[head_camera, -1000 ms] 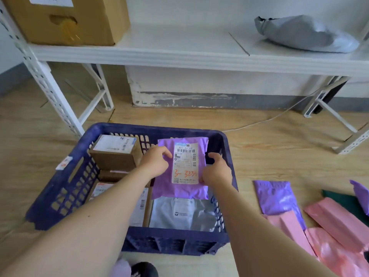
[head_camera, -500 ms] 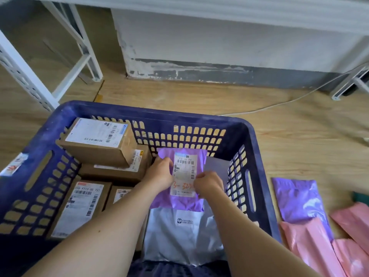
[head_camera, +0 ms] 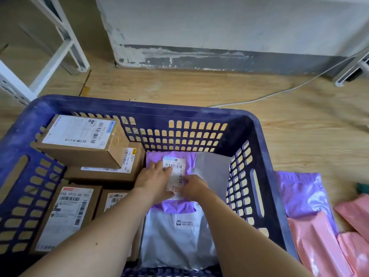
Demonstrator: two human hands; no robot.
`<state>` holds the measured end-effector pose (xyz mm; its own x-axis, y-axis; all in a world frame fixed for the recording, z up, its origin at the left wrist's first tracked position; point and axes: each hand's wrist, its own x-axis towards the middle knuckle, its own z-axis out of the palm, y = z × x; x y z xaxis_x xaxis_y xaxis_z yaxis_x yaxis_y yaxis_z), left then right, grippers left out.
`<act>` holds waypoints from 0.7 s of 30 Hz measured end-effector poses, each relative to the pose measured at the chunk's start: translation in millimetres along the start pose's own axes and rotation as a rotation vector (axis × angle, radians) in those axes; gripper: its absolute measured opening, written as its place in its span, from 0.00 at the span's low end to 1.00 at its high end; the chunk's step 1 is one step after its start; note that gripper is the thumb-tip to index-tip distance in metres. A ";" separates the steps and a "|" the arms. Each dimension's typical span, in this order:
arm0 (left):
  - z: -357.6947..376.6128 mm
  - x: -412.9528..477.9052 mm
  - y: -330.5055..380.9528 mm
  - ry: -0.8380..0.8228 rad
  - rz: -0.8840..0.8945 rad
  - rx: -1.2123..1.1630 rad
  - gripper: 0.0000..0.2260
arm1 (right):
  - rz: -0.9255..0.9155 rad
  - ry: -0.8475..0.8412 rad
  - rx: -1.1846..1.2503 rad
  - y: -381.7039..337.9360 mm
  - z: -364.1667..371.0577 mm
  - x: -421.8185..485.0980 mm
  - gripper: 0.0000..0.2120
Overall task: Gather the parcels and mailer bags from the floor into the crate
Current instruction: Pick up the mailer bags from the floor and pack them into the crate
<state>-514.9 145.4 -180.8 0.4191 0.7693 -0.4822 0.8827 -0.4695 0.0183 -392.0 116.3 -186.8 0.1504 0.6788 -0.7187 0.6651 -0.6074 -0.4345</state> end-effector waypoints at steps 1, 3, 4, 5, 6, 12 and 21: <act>3.5 -1.0 0.3 -0.054 0.009 0.030 0.38 | -0.004 -0.012 -0.036 -1.0 0.6 0.1 0.17; 9.6 -2.1 0.4 -0.145 0.002 0.103 0.46 | -0.014 -0.027 -0.118 -2.0 1.3 0.3 0.18; 12.0 -1.9 0.6 -0.172 -0.005 0.129 0.47 | -0.015 -0.024 -0.159 -1.7 1.8 0.5 0.19; 13.8 -1.5 1.0 -0.189 -0.013 0.144 0.48 | -0.013 -0.015 -0.208 -0.9 2.4 -0.1 0.19; 15.0 -0.9 1.7 -0.203 -0.018 0.153 0.49 | -0.006 -0.010 -0.264 0.7 2.7 -1.3 0.20; 15.2 -1.0 2.9 -0.219 -0.036 0.153 0.49 | -0.027 -0.022 -0.353 12.8 -0.6 -12.8 0.27; -16.7 -13.4 12.0 0.021 -0.006 0.039 0.35 | -0.178 0.297 -0.115 6.8 -48.8 -52.7 0.19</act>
<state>-506.3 136.7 -159.5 0.4188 0.7809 -0.4634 0.8764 -0.4812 -0.0188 -359.8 96.6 -125.5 0.2194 0.8700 -0.4415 0.7755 -0.4301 -0.4621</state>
